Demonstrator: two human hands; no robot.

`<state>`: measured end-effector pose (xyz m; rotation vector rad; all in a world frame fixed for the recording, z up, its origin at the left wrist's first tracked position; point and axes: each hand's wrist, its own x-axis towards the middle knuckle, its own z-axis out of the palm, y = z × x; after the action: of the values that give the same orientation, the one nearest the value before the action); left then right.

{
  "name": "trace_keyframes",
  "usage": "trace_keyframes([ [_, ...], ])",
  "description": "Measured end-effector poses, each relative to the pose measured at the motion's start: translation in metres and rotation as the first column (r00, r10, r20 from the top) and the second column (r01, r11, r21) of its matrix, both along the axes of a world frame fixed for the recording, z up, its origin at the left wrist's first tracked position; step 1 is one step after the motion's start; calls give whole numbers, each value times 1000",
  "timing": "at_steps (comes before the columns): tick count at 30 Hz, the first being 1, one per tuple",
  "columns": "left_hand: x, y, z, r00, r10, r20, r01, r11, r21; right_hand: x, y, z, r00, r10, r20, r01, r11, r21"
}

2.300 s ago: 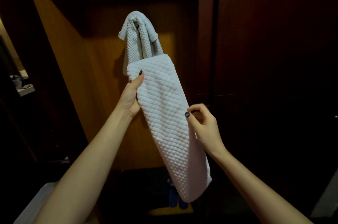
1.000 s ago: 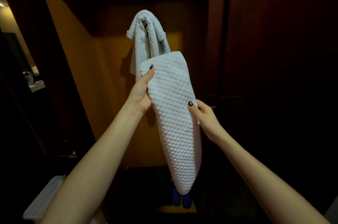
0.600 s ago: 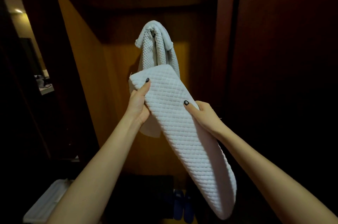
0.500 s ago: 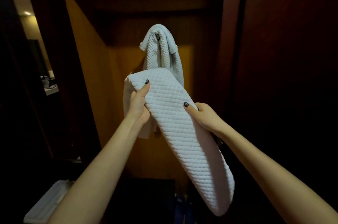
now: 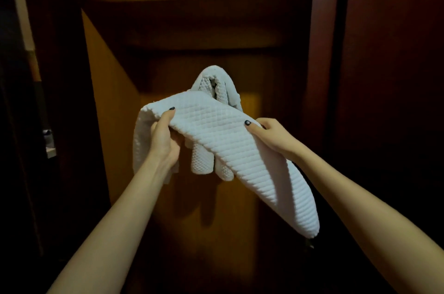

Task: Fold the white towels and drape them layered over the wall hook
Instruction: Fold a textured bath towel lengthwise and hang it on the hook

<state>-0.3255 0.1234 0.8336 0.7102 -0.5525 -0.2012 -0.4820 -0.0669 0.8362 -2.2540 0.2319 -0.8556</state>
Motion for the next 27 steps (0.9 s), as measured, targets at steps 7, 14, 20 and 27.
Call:
trace_keyframes([
  [7, 80, -38, 66, 953, 235, 190, -241, 971, 5, 82, -50, 81, 980, 35, 198, -54, 995, 89],
  [14, 156, -79, 124, 870, 313, 380, -352, 935, 35, 166, -110, 150, 970, -87, 229, 61, 991, 118],
  [20, 197, -118, 135, 841, 376, 389, -453, 882, 128, 214, -151, 187, 976, -98, 195, 42, 961, 275],
  [27, 219, -144, 129, 783, 420, 459, -564, 790, 241, 239, -174, 199, 998, -29, 52, 8, 932, 363],
])
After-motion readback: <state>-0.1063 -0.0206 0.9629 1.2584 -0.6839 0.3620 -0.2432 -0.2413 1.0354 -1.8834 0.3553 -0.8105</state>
